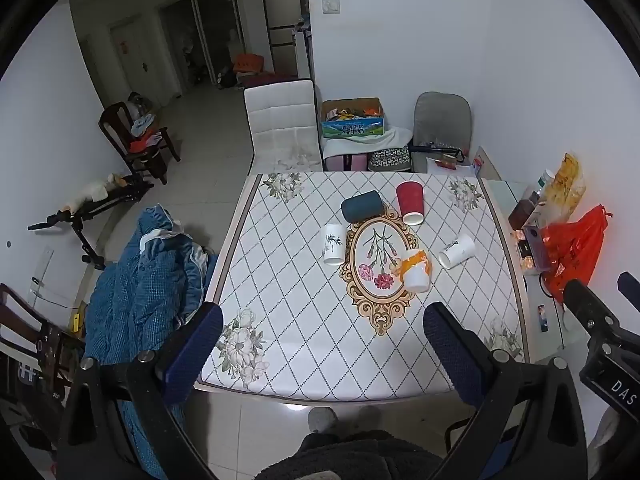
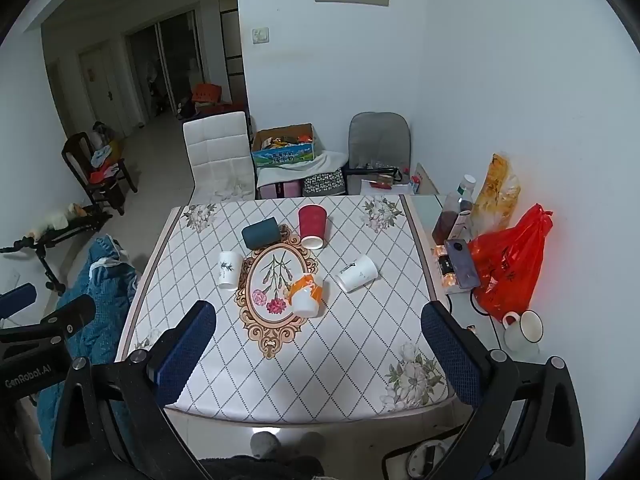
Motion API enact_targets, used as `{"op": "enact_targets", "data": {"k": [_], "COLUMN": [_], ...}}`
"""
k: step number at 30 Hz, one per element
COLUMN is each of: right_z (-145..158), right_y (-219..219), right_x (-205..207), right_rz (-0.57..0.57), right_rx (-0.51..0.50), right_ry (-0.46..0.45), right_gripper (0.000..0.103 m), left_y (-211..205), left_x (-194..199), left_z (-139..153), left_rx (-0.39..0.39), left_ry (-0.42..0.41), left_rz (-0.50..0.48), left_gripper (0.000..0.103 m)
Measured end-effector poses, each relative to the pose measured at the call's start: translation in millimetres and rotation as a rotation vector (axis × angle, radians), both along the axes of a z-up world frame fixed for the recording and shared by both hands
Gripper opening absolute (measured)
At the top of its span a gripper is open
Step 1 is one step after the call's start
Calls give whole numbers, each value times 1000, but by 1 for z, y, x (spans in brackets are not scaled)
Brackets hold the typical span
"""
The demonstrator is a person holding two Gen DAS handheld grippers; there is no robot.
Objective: Flip cup upside down
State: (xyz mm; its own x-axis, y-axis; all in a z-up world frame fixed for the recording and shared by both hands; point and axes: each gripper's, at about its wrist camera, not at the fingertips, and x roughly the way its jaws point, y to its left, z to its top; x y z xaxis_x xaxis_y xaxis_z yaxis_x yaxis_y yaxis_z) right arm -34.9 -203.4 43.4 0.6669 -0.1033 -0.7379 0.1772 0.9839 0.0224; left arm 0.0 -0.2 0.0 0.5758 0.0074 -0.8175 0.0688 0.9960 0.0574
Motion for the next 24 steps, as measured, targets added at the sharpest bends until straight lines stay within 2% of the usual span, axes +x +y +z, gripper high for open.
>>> {"op": "enact_targets", "data": {"k": [24], "right_z": [1], "right_y": [3], "right_x": [8], "right_rz": [11], "right_rx": [1], "right_ry": [-6], "right_gripper": [103], "left_y": [2], "left_x": [7], "left_z": [7], "left_rx": [-8], "left_ry": [-13], "left_rz": [0], "left_gripper": [103]}}
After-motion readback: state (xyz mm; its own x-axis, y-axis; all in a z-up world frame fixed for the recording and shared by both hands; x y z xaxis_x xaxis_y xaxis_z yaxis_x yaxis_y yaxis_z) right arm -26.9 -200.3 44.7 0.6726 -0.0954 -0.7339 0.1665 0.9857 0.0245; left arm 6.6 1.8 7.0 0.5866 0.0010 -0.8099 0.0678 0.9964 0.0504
